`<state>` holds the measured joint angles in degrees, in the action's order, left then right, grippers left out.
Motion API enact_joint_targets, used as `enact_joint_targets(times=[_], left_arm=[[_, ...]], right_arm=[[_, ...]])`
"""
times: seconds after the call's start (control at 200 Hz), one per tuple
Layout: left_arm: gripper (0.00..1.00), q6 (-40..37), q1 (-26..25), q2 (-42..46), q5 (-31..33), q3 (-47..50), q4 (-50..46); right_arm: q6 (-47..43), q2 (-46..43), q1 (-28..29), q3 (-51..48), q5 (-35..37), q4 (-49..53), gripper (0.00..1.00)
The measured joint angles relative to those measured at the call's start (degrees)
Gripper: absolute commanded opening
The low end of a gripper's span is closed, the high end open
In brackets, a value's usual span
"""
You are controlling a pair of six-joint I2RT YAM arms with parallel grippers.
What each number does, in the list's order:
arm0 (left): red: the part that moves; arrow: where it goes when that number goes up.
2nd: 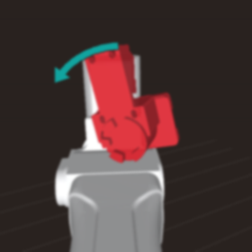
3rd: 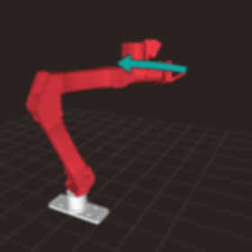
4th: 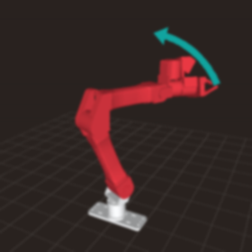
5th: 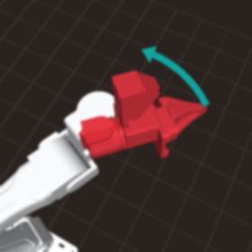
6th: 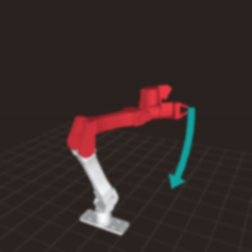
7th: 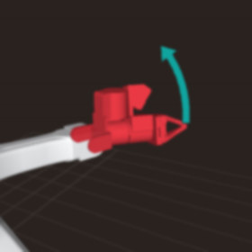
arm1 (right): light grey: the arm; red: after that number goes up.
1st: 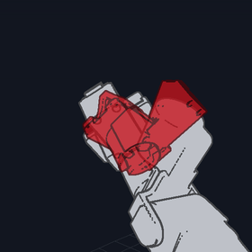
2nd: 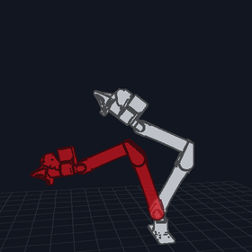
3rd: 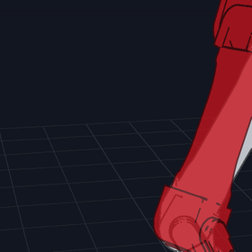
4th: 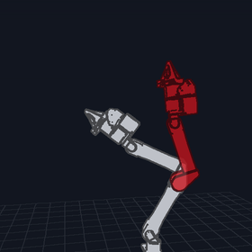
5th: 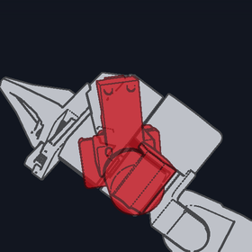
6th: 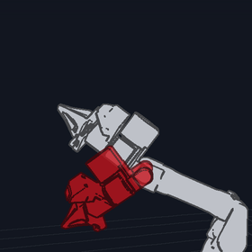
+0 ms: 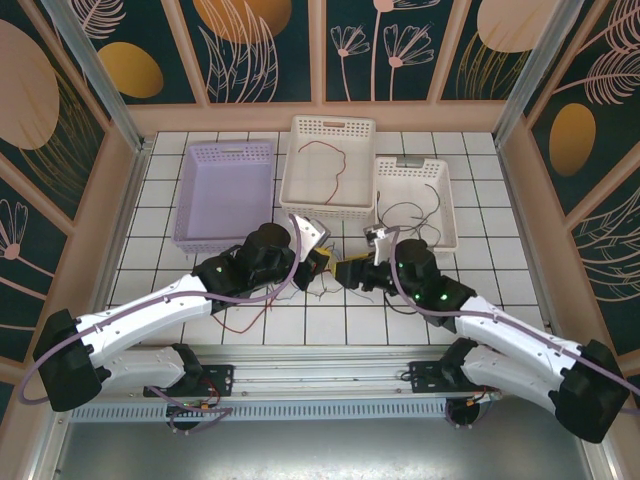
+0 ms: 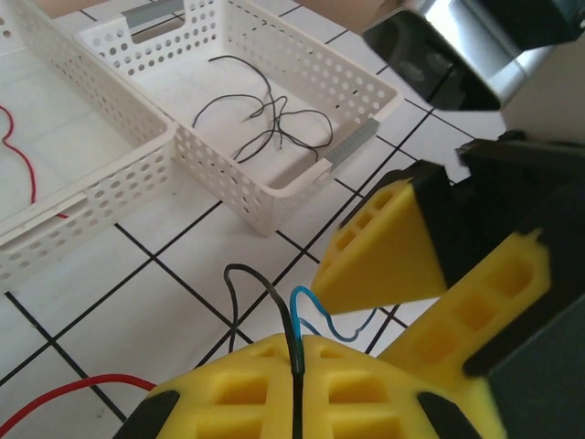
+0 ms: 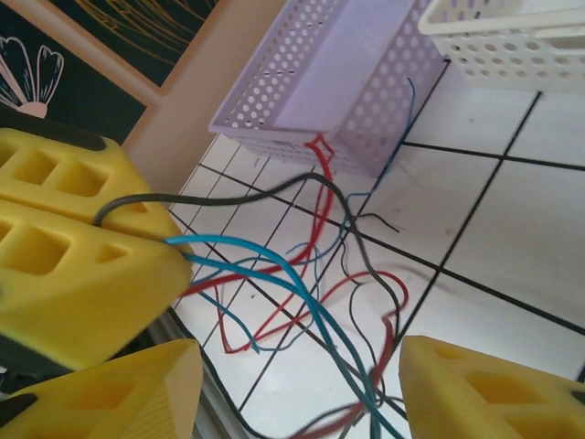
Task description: Untangle the cables
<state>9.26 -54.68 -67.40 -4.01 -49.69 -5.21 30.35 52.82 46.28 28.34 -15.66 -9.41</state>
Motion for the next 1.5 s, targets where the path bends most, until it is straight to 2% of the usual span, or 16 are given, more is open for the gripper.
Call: enact_joint_targets(times=[0.185, 0.285, 0.596, 0.686, 0.801, 0.976, 1.246, 1.501], left_arm=[[0.0, 0.0, 0.0, 0.0, -1.64, 0.22, 0.76], [0.0, 0.0, 0.0, 0.02, -2.05, 0.52, 0.83], [0.47, 0.13, 0.0, 0.92, -2.6, 0.57, 1.14], [0.54, -0.24, 0.0, 1.84, -2.16, 0.59, 1.11], [0.57, -0.24, 0.0, 3.32, -1.42, 0.59, 1.16], [0.69, 0.13, 0.07, 3.85, -1.11, 0.63, 1.16], [0.7, 2.25, 2.54, 6.62, -3.3, 1.4, 2.69], [0.6, 8.04, 4.55, 7.02, -13.75, 2.12, 8.04]], right_arm=[[-0.48, 3.3, 2.78, -0.15, 4.55, -2.84, 0.23], [-0.5, 2.4, 3.23, -0.98, 6.91, -3.43, 0.0], [-0.63, -6.08, 3.43, -1.99, 12.92, -2.08, 0.0], [-0.66, -6.75, 3.43, -1.99, 13.33, -0.7, 0.0], [-0.63, -7.54, 3.43, -2.01, 13.25, 0.68, 0.0], [-0.42, -13.05, 2.8, -3.15, 11.87, -0.07, 0.0], [-0.39, -16.59, 1.27, -5.51, 6.67, -2.45, 0.0], [-0.37, -18.53, 1.27, -6.38, 3.82, -3.8, 0.0]])
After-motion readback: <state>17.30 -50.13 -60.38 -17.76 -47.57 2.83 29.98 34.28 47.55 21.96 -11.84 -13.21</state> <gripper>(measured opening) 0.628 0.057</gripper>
